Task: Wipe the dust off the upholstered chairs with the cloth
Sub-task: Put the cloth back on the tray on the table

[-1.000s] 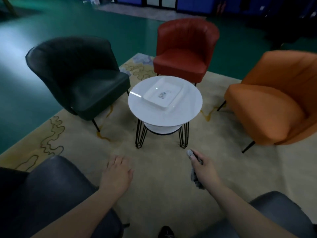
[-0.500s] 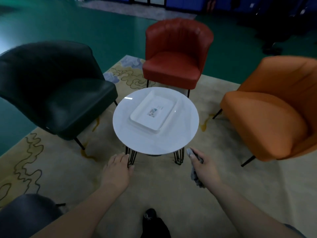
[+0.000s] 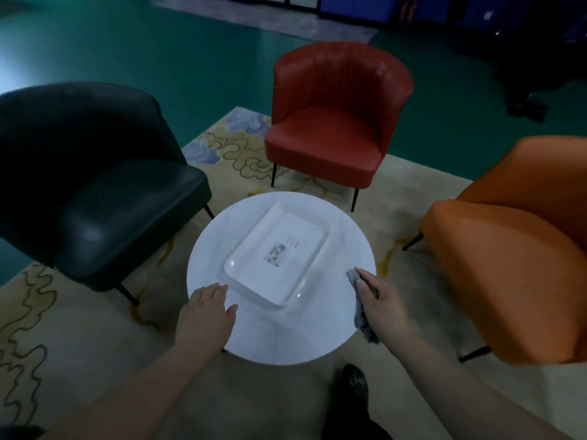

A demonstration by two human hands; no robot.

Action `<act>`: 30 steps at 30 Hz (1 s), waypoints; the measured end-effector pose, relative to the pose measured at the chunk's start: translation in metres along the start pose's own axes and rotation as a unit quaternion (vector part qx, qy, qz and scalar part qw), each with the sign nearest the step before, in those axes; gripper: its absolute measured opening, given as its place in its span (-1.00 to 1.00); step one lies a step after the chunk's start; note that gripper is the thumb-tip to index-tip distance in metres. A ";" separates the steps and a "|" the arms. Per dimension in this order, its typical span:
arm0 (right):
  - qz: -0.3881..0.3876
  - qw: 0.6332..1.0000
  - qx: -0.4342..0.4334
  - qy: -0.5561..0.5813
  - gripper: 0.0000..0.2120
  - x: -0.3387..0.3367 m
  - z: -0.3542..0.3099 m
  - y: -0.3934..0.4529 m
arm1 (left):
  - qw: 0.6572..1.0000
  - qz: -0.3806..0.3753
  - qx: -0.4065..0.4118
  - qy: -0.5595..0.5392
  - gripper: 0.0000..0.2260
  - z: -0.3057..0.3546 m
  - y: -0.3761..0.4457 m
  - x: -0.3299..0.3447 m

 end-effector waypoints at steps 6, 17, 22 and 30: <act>-0.075 0.996 -0.012 -0.042 -0.74 -0.009 -0.038 0.118 | 0.998 0.020 -0.052 -0.011 -0.51 0.032 0.071 0.007; -0.242 0.950 -0.056 -0.190 -0.76 0.012 -0.081 0.253 | 0.975 0.038 -0.213 -0.058 -0.50 0.091 0.142 0.027; -0.291 0.928 -0.062 -0.226 -0.72 0.046 -0.069 0.289 | 0.966 0.042 -0.242 -0.085 -0.50 0.098 0.148 0.042; -0.326 0.905 -0.107 -0.251 -0.59 0.079 -0.056 0.319 | 0.958 0.023 -0.269 -0.099 -0.50 0.098 0.152 0.057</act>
Point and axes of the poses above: each hand's wrist, its own y-axis towards the middle knuckle, its own x-axis out of the palm, z = x × y, the point moved 3 cm from there along y, towards the middle knuckle, and after that the axes turned 10 degrees about x, right-handed, at the moved point
